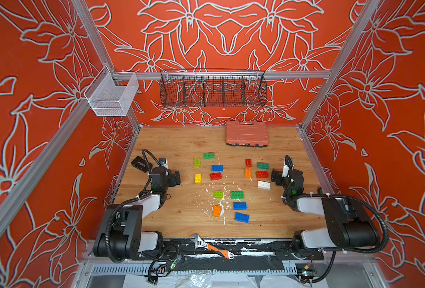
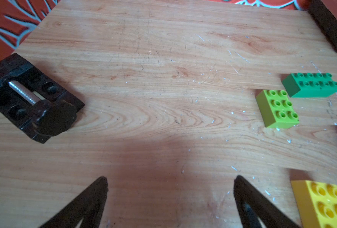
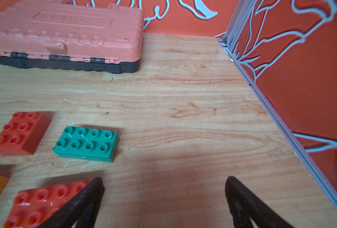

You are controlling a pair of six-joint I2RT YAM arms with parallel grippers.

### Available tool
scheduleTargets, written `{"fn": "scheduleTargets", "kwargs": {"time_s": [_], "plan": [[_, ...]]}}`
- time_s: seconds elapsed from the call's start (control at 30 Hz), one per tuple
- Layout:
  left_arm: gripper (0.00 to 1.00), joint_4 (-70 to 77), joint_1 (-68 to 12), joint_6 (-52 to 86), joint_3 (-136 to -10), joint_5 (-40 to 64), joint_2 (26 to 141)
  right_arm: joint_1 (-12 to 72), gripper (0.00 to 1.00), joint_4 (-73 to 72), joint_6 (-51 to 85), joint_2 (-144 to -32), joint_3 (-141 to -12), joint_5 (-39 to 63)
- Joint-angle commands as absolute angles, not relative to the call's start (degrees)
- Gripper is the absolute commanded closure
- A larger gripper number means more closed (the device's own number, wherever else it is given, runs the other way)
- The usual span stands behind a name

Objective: Assemble a rectangle with lego
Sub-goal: Move the lego brick at the center of the board.

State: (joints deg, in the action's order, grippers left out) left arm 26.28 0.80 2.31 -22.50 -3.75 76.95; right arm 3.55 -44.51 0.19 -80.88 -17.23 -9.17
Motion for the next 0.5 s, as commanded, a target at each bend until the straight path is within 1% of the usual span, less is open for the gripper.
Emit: {"fn": "scheduleTargets", "kwargs": {"time_s": [0.0, 0.03, 0.1, 0.17, 0.27, 0.33, 0.43, 0.47], "plan": [[0.03, 25.26, 1.09, 2.2, -25.03, -4.72, 76.65, 4.04, 0.02, -46.61, -0.5, -80.92, -18.22, -10.3], [0.03, 21.15, 1.07, 3.17, -27.53, -6.82, 76.31, 4.04, 0.02, -47.45, -0.48, -80.61, -18.19, -10.86], [0.03, 7.77, 1.1, 5.69, -37.02, -11.26, 77.68, 4.04, 0.02, -37.93, 0.12, -75.6, -20.67, -12.11], [0.03, -1.73, 1.27, 6.11, -44.03, -10.42, 81.06, 4.04, 0.02, -29.82, 0.69, -70.53, -23.4, -13.42], [0.03, -14.13, 0.8, 9.26, -52.16, -10.13, 86.62, 4.04, 0.05, -23.24, 1.45, -65.27, -26.28, -13.35], [0.02, -24.11, -0.47, 12.67, -57.93, -15.02, 89.3, 4.04, 0.08, -13.59, 2.31, -62.83, -31.07, -11.48], [0.06, -36.98, -2.39, 17.01, -65.59, -17.08, 90.9, 3.98, 0.13, 1.19, 7.13, -61.92, -39.16, -10.33], [0.11, -40.18, -3.23, 18.46, -67.47, -15.65, 90.6, 4.11, 0.15, 5.57, 8.87, -62.4, -41.7, -8.74]]}}
